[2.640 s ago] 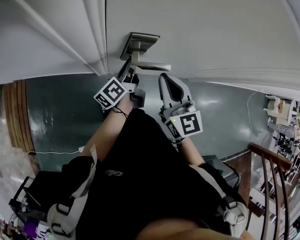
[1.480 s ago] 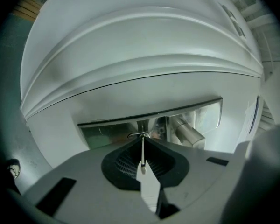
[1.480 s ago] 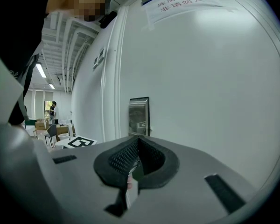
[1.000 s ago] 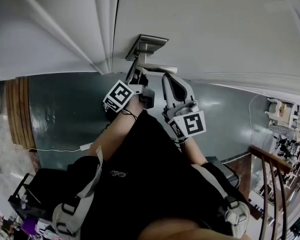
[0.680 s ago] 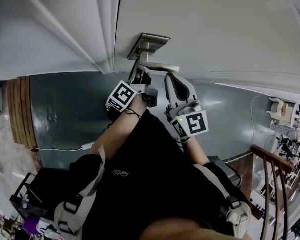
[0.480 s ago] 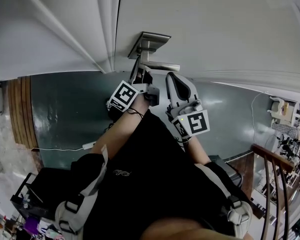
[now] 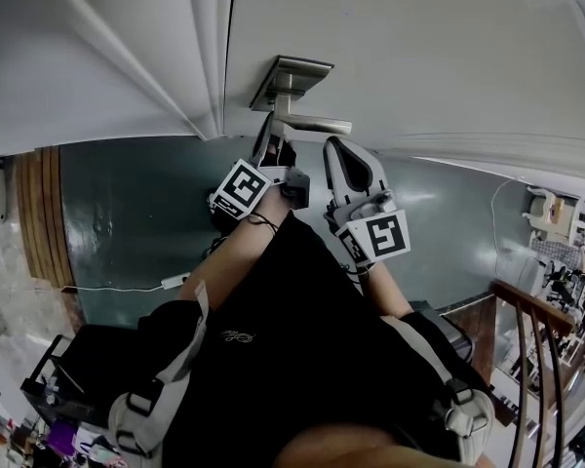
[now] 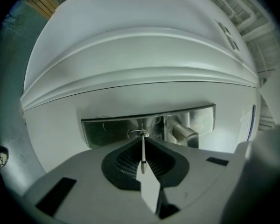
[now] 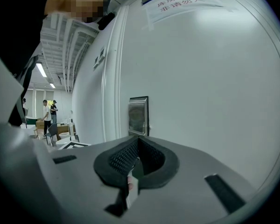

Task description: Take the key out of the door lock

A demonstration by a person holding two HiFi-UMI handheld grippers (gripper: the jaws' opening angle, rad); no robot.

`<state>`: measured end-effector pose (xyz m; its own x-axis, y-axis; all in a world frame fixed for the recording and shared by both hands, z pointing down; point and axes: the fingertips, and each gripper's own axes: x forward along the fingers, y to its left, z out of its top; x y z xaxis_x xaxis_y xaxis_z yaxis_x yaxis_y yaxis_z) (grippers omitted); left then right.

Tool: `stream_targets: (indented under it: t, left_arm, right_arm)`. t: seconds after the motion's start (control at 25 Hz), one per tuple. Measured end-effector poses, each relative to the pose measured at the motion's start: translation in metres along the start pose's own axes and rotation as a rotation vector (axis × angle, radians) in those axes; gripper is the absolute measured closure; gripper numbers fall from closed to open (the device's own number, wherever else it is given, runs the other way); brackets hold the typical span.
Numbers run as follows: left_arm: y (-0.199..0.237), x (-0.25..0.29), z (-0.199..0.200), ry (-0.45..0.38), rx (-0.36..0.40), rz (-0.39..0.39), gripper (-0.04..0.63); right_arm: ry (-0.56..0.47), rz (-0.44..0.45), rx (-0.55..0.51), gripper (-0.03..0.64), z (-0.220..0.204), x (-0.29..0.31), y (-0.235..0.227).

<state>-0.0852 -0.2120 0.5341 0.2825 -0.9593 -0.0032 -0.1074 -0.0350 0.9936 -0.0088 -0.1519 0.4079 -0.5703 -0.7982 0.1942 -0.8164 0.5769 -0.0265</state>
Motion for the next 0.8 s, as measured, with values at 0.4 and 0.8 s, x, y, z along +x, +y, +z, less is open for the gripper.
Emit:
stream_targets:
  t: [0.4, 0.8]
  left_arm:
    - [0.001, -0.001, 0.000, 0.025, -0.009, -0.009, 0.560]
    - [0.000, -0.010, -0.004, 0.062, -0.020, -0.013, 0.560]
  right_arm:
    - [0.003, -0.001, 0.004, 0.609, -0.002, 0.001, 0.005]
    - [0.020, -0.033, 0.011, 0.609, -0.008, -0.001, 0.012]
